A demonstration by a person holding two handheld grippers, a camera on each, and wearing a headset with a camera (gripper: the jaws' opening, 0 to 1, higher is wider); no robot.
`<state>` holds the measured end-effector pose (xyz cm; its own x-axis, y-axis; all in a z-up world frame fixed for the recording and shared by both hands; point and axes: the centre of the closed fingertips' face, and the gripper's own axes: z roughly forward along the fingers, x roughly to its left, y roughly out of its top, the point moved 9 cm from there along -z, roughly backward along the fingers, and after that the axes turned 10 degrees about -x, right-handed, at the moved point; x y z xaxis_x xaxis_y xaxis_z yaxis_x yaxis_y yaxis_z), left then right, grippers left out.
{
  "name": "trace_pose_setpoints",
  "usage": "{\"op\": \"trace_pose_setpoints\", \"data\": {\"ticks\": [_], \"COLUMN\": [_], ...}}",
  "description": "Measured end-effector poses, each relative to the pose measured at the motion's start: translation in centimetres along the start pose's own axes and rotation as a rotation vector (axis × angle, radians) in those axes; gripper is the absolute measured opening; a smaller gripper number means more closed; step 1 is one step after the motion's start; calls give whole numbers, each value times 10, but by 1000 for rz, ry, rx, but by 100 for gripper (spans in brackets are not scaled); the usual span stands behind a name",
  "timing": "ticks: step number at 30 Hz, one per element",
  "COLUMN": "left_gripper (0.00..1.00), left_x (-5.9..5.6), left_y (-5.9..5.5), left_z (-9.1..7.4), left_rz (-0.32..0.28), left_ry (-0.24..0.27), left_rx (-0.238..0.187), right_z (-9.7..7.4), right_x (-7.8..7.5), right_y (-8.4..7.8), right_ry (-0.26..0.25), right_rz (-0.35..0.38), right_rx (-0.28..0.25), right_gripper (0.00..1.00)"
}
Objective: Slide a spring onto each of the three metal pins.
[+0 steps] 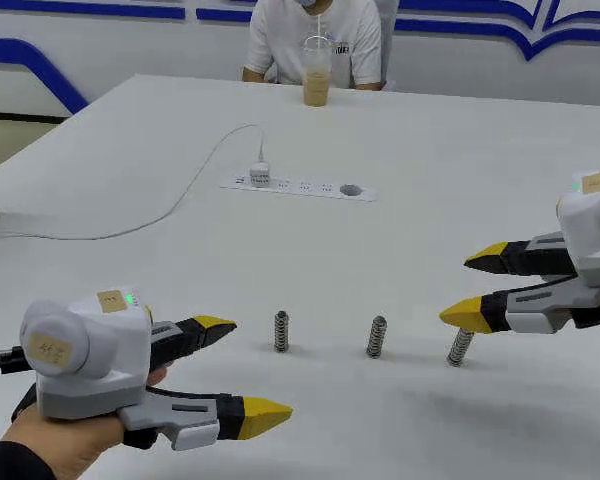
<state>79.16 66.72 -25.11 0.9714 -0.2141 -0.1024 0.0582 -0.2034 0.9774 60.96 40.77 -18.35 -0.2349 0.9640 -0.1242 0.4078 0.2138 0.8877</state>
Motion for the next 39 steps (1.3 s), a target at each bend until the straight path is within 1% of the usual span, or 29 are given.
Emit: {"op": "trace_pose_setpoints", "data": {"ticks": [4, 8, 17, 27, 31, 36, 39], "left_gripper": [76, 77, 77, 77, 77, 77, 77], "left_x": [0, 0, 0, 0, -1, -1, -1], "left_y": [0, 0, -1, -2, -3, -6, -6], "left_z": [0, 0, 0, -1, -2, -2, -2], "left_rz": [-2, -4, -7, -11, -15, -23, -25], "left_ry": [2, 1, 1, 7, 8, 11, 12], "left_rx": [1, 0, -1, -4, -4, -4, -5], "right_z": [-7, -14, -25, -29, -29, -29, -29], "right_x": [4, 7, 17, 31, 33, 35, 36], "right_y": [-9, -16, -39, -55, -57, -63, -67], "right_ry": [-13, -20, -39, -39, -44, -58, -69], "right_rz": [4, 13, 35, 49, 50, 65, 73], "right_rx": [-14, -45, -88, -148, -159, -169, -173], "right_gripper": [51, 53, 57, 61, 62, 64, 65]}}
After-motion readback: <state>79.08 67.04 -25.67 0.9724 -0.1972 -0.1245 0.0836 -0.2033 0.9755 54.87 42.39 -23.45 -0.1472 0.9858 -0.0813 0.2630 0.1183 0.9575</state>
